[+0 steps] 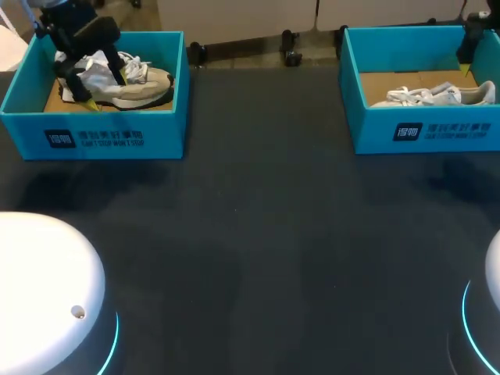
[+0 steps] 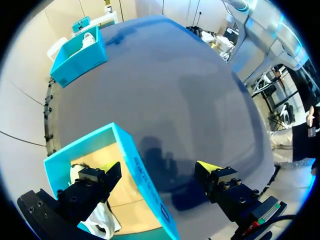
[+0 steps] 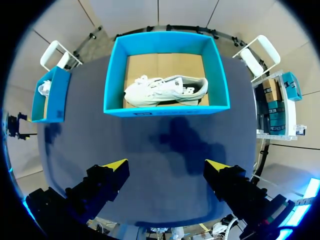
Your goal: Take the shoe out of the shoebox, open the shoe tongue, remove and reinsert the insole, then place the shoe into the shoebox
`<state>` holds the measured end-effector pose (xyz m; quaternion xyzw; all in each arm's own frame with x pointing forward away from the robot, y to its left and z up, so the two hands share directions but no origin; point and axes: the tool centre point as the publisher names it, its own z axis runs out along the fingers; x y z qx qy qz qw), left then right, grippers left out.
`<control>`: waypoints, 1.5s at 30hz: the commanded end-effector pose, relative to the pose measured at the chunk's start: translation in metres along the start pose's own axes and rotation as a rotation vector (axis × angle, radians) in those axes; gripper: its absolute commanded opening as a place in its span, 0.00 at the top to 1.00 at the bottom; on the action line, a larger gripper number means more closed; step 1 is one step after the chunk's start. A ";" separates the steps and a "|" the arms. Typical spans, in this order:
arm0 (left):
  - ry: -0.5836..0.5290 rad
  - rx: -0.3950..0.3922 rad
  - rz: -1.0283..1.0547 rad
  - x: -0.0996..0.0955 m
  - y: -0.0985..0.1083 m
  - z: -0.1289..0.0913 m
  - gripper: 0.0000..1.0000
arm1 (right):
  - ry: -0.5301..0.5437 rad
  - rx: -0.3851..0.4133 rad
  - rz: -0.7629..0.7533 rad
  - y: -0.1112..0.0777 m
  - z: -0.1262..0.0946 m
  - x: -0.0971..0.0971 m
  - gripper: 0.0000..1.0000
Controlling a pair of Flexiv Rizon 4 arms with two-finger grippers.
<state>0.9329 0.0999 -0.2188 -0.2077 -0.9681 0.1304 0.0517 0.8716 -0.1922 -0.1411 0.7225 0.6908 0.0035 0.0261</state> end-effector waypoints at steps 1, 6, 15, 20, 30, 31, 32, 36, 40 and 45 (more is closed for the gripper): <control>0.030 -0.001 0.000 -0.004 0.000 -0.001 0.00 | 0.000 0.001 0.000 0.000 0.000 0.000 0.00; 0.030 -0.001 0.000 -0.004 0.000 -0.001 0.00 | 0.000 0.001 0.000 0.000 0.000 0.000 0.00; 0.058 -0.009 0.123 -0.005 0.031 -0.005 0.00 | 0.000 0.001 0.000 0.000 0.000 0.000 0.00; 0.120 -0.094 0.299 -0.007 0.054 -0.007 0.00 | 0.000 0.001 0.000 0.000 0.000 0.000 0.00; 0.200 -0.120 0.663 -0.010 0.112 -0.017 0.00 | 0.000 0.001 0.000 0.000 0.000 0.000 0.00; 0.216 -0.140 0.688 -0.012 0.118 -0.018 0.00 | 0.000 0.001 0.000 0.000 0.000 0.000 0.00; 0.229 -0.170 0.737 -0.013 0.124 -0.019 0.00 | 0.000 0.001 0.000 0.000 0.000 0.000 0.00; 0.225 -0.242 0.946 -0.010 0.138 -0.023 0.00 | 0.000 0.001 0.000 0.000 0.000 0.000 0.00; 0.225 -0.242 0.946 -0.010 0.138 -0.023 0.00 | 0.000 0.001 0.000 0.000 0.000 0.000 0.00; 0.225 -0.242 0.946 -0.010 0.138 -0.023 0.00 | 0.000 0.001 0.000 0.000 0.000 0.000 0.00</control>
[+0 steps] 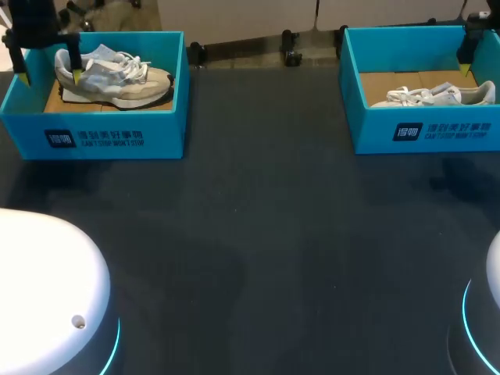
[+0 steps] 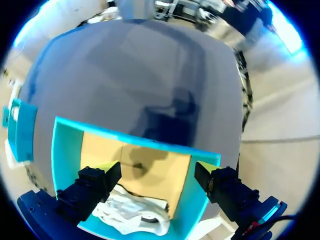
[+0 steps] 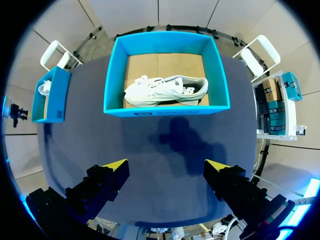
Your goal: Take the shoe out of the shoebox, open the shoe tongue, remove and reinsert the insole, then place the shoe into the shoebox
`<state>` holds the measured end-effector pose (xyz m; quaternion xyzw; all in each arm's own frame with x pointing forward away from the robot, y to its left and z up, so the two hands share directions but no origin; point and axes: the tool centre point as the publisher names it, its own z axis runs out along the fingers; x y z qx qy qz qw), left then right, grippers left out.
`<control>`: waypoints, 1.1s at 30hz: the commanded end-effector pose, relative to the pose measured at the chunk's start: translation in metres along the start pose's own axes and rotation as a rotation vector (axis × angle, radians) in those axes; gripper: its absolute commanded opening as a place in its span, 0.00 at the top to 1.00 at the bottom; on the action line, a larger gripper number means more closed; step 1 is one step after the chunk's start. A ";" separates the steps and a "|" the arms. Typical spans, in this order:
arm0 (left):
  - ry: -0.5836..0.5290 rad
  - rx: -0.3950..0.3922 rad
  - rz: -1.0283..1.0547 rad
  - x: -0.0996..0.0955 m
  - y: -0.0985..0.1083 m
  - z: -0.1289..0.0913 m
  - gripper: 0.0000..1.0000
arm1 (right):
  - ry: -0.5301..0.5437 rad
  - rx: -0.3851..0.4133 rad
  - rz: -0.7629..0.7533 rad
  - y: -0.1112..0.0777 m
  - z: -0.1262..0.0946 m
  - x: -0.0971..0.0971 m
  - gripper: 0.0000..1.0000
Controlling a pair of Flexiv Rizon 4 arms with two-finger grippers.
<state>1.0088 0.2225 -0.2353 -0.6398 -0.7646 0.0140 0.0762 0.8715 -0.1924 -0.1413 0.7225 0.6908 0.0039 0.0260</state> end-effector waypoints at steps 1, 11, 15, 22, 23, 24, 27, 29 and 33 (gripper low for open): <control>-0.001 -0.029 0.000 0.002 -0.010 0.001 0.00 | -0.001 0.001 0.000 0.000 0.000 0.000 0.00; -0.031 -0.047 0.029 0.003 -0.007 0.001 0.00 | -0.001 0.001 0.000 0.000 0.000 0.000 0.00; -0.073 -0.026 0.064 0.010 0.015 0.006 0.00 | -0.001 0.001 0.000 0.000 0.000 0.000 0.00; -0.060 -0.075 0.086 0.022 0.050 0.010 0.00 | -0.001 0.001 0.000 0.000 0.000 0.000 0.00; -0.068 -0.066 0.088 0.024 0.057 0.011 0.00 | -0.001 0.001 0.000 0.000 0.000 0.000 0.00; -0.072 -0.069 0.073 0.026 0.062 0.012 0.00 | -0.001 0.001 0.000 0.000 0.000 0.000 0.00; -0.070 -0.075 0.078 0.029 0.078 0.015 0.00 | -0.001 0.001 0.000 0.000 0.000 0.000 0.00; -0.086 -0.075 0.091 0.031 0.086 0.016 0.00 | -0.001 0.001 0.000 0.000 0.000 0.000 0.00; -0.082 -0.103 0.152 0.035 0.102 0.017 0.00 | -0.001 0.001 0.000 0.000 0.000 0.000 0.00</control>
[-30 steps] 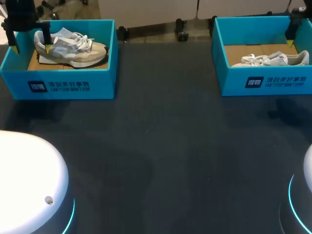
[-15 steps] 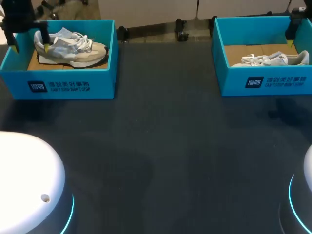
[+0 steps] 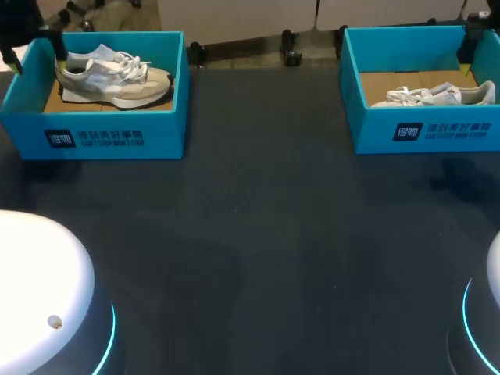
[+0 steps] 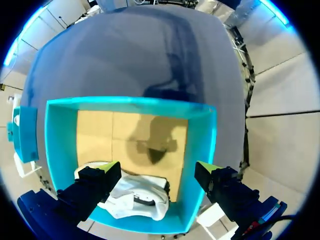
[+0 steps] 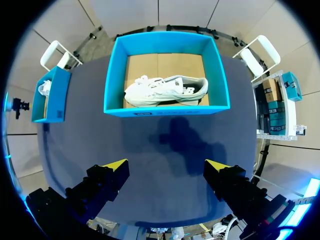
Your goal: Take the shoe out of the shoebox, open the shoe tongue, remove and reinsert the insole, then place the shoe into the shoebox
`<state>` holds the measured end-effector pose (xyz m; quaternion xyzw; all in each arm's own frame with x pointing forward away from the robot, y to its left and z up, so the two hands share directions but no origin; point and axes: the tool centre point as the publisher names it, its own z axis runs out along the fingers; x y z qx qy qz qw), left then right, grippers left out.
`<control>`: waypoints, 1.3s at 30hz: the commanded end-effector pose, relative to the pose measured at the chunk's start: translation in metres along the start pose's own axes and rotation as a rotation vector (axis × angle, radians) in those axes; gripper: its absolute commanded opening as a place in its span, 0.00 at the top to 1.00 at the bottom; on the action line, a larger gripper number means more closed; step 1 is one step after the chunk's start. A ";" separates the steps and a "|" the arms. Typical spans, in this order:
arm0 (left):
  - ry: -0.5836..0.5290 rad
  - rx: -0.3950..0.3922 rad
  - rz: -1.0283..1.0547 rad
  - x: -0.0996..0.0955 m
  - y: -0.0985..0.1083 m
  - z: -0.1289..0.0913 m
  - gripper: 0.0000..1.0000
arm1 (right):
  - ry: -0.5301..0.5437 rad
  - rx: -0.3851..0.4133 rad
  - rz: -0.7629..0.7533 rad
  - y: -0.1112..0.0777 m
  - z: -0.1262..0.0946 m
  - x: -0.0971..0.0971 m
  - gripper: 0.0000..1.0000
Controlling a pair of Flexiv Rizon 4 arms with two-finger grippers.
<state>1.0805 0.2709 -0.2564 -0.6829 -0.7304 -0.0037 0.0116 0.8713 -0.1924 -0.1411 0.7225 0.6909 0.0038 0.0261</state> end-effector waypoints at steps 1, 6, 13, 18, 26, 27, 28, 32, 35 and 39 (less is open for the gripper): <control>-0.018 0.005 0.042 0.006 0.023 0.004 0.00 | -0.001 0.001 0.000 0.000 0.000 0.000 0.00; 0.000 -0.062 0.106 0.012 0.040 0.001 0.00 | -0.001 0.001 0.000 0.000 0.000 0.000 0.00; 0.034 -0.156 0.224 0.009 0.060 -0.001 0.00 | -0.001 0.001 0.000 0.000 0.000 0.000 0.00; -0.002 -0.186 0.240 0.005 0.076 0.002 0.00 | -0.001 0.001 0.000 0.000 0.000 0.000 0.00; -0.007 -0.201 0.237 0.000 0.091 0.011 0.00 | -0.001 0.001 0.000 0.000 0.000 0.000 0.00; -0.007 -0.201 0.237 0.000 0.091 0.011 0.00 | -0.001 0.001 0.000 0.000 0.000 0.000 0.00; -0.007 -0.201 0.237 0.000 0.091 0.011 0.00 | -0.001 0.001 0.000 0.000 0.000 0.000 0.00; -0.007 -0.201 0.237 0.000 0.091 0.011 0.00 | -0.001 0.001 0.000 0.000 0.000 0.000 0.00; -0.007 -0.201 0.237 0.000 0.091 0.011 0.00 | -0.001 0.001 0.000 0.000 0.000 0.000 0.00; -0.007 -0.201 0.237 0.000 0.091 0.011 0.00 | -0.001 0.001 0.000 0.000 0.000 0.000 0.00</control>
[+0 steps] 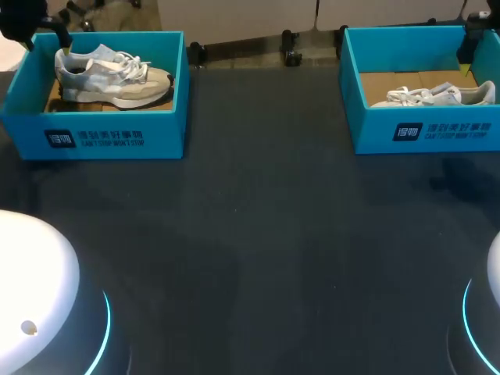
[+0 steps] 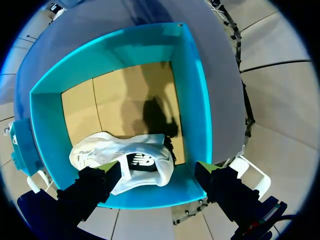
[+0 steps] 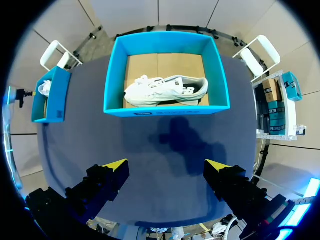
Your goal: Take the shoe out of the shoebox, open the shoe tongue, remove and reinsert the insole, then place the shoe into the shoebox
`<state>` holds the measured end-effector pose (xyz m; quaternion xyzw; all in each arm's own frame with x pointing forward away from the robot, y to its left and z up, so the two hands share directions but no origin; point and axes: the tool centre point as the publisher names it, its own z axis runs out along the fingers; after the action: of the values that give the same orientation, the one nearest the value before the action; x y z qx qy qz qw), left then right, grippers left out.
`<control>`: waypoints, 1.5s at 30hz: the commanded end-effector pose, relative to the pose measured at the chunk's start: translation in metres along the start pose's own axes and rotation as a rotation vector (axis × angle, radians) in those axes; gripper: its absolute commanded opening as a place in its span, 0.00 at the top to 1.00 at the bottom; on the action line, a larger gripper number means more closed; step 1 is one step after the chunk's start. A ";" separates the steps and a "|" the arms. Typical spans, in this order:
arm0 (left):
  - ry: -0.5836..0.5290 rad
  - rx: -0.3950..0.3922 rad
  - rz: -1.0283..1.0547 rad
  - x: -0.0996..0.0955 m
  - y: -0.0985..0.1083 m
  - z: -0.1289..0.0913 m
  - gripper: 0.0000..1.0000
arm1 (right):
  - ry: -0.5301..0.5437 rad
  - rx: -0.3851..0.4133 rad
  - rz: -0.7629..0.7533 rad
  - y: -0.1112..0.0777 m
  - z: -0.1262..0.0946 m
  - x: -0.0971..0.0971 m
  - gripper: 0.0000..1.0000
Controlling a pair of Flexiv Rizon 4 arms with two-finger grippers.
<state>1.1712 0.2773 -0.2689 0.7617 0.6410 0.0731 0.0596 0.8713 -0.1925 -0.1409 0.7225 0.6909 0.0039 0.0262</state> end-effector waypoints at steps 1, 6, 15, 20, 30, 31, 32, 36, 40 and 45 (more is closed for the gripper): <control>0.001 0.001 0.001 0.000 0.000 0.000 0.00 | -0.001 0.001 0.000 0.000 0.000 0.000 0.00; -0.011 0.008 0.003 0.003 0.004 0.001 0.00 | -0.001 0.001 0.000 0.000 0.000 0.000 0.00; 0.005 0.013 0.038 0.010 0.019 0.010 0.00 | -0.001 0.001 0.000 0.000 0.000 0.000 0.00; 0.012 0.020 0.062 0.010 0.025 0.017 0.00 | -0.001 0.001 0.000 0.000 0.000 0.000 0.00; -0.028 0.033 0.083 0.016 0.031 0.025 0.25 | -0.001 0.001 0.000 0.000 0.000 0.000 0.00; -0.034 0.042 0.086 0.018 0.031 0.027 0.24 | -0.001 0.001 0.000 0.000 0.000 0.000 0.00; -0.032 0.044 0.086 0.019 0.032 0.029 0.23 | -0.001 0.001 0.000 0.000 0.000 0.000 0.00; -0.029 0.051 0.081 0.024 0.034 0.033 0.18 | -0.001 0.001 0.000 0.000 0.000 0.000 0.00; -0.033 0.048 0.090 0.027 0.036 0.036 0.27 | -0.001 0.001 0.000 0.000 0.000 0.000 0.00; -0.024 0.059 0.107 0.024 0.039 0.043 0.36 | -0.001 0.001 0.000 0.000 0.000 0.000 0.00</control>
<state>1.2125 0.2957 -0.2986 0.7960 0.6012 0.0524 0.0464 0.8712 -0.1924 -0.1409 0.7225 0.6909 0.0039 0.0262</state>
